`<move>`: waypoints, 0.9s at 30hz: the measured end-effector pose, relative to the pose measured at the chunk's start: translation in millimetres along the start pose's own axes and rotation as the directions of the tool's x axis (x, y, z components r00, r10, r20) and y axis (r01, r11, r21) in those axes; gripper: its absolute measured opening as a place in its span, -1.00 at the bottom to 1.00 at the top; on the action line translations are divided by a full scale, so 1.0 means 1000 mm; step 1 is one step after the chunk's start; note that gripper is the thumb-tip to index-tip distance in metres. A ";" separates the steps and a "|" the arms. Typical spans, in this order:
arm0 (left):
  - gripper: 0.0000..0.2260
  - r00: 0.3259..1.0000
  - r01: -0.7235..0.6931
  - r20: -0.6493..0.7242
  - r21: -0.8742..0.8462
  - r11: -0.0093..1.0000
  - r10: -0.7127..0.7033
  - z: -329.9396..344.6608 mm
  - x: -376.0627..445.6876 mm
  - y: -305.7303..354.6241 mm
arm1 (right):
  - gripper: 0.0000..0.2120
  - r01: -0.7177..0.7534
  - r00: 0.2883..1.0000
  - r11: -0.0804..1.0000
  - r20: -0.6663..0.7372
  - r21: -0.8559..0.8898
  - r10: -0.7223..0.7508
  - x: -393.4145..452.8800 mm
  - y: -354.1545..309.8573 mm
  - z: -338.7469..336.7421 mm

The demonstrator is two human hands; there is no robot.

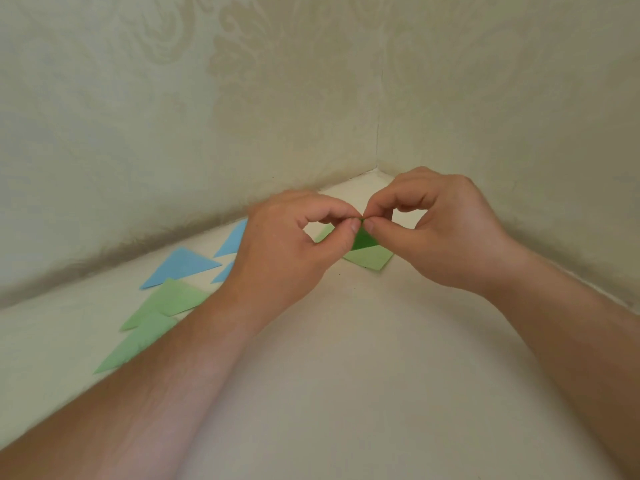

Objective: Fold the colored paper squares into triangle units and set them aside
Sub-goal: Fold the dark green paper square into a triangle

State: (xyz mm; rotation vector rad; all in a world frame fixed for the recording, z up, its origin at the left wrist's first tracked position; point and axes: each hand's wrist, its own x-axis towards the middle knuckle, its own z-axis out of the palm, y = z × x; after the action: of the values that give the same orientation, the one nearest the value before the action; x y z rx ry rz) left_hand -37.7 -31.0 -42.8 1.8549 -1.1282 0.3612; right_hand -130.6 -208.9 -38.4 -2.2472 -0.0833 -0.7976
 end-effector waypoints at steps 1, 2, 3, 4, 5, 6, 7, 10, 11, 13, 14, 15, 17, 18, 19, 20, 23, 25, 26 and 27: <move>-0.90 1.000 -0.025 -0.009 0.021 0.999 0.025 0.001 0.000 0.000 | -0.80 0.003 1.000 1.000 -0.007 -0.002 -0.003 0.000 0.000 0.002; -0.90 0.999 -0.049 -0.020 0.045 0.998 0.050 0.002 0.000 0.000 | -0.82 0.012 1.000 1.000 -0.018 -0.012 -0.013 0.000 -0.001 0.004; -0.90 0.997 -0.065 -0.032 0.064 0.996 0.067 0.003 0.000 0.001 | -0.85 0.023 0.999 0.999 -0.027 -0.023 -0.023 -0.001 -0.001 0.007; -0.90 0.996 -0.071 -0.045 0.073 0.995 0.075 0.003 -0.001 0.001 | -0.89 0.027 0.999 0.999 -0.033 -0.024 -0.028 -0.001 -0.001 0.008; -0.90 0.995 -0.071 -0.061 0.075 0.995 0.076 0.004 -0.001 0.002 | -0.90 0.022 0.999 1.000 -0.039 -0.012 -0.023 -0.001 -0.001 0.009; -0.90 0.994 -0.069 -0.082 0.074 0.995 0.075 0.004 -0.001 0.002 | -0.91 0.009 0.999 1.000 -0.044 0.007 -0.009 -0.001 -0.001 0.009; -0.90 0.992 -0.065 -0.107 0.073 0.995 0.072 0.003 0.000 0.002 | -0.89 -0.006 0.999 1.000 -0.051 0.024 0.007 0.000 -0.001 0.008; -0.90 0.987 -0.047 -0.154 0.063 0.997 0.057 0.000 0.001 0.001 | -0.81 -0.040 0.997 0.998 -0.062 0.053 0.044 0.001 0.000 0.003; -0.90 0.986 -0.044 -0.155 0.059 0.997 0.053 0.000 0.001 0.000 | -0.80 -0.047 0.997 0.997 -0.059 0.057 0.051 0.002 0.001 0.002; -0.90 0.988 -0.046 -0.145 0.053 0.998 0.053 0.000 0.001 0.000 | -0.82 -0.043 0.997 0.999 -0.056 0.030 0.045 0.003 0.001 0.002; -0.90 0.989 -0.047 -0.141 0.050 0.998 0.054 0.001 0.001 0.000 | -0.84 -0.038 0.998 0.999 -0.057 0.009 0.038 0.004 0.002 0.003; -0.91 0.989 -0.045 -0.139 0.044 0.998 0.051 0.001 0.001 0.000 | -0.84 -0.034 0.998 0.999 -0.058 -0.003 0.034 0.004 0.002 0.004; -0.91 0.990 -0.031 -0.139 0.029 0.999 0.035 0.000 0.001 0.000 | -0.82 -0.043 0.997 0.999 -0.060 0.015 0.044 0.003 0.001 0.003; -0.90 0.991 -0.024 -0.134 0.020 1.000 0.027 0.000 0.001 0.000 | -0.81 -0.053 0.997 0.998 -0.055 0.035 0.055 0.003 0.000 0.003; -0.90 0.992 -0.021 -0.128 0.012 1.000 0.022 0.000 0.001 0.000 | -0.80 -0.055 0.997 0.997 -0.052 0.045 0.057 0.002 0.000 0.003; -0.90 0.992 -0.021 -0.122 0.005 1.000 0.022 0.000 0.001 0.000 | -0.80 -0.047 0.998 0.998 -0.050 0.042 0.049 0.002 0.000 0.002; -0.90 0.994 -0.017 -0.106 -0.008 1.000 0.016 0.000 0.001 0.002 | -0.82 -0.018 0.999 1.000 -0.044 0.018 0.019 0.004 0.000 0.002; -0.89 0.995 -0.014 -0.103 -0.016 1.000 0.012 0.000 0.001 0.002 | -0.83 -0.006 0.999 1.000 -0.041 0.006 0.007 0.004 0.001 0.002; -0.88 0.994 -0.006 -0.108 -0.025 1.000 0.004 0.000 0.001 0.002 | -0.82 -0.011 0.999 1.000 -0.040 0.012 0.012 0.004 0.001 0.002; -0.87 0.993 0.005 -0.117 -0.035 0.999 -0.009 -0.001 0.001 0.002 | -0.82 -0.023 0.999 0.999 -0.040 0.028 0.024 0.004 0.002 0.001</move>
State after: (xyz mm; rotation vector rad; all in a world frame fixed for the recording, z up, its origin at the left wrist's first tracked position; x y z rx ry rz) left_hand -38.1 -31.4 -40.6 1.7836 -1.0421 0.4382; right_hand -126.5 -210.0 -37.9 -2.2014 -0.0480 -0.8243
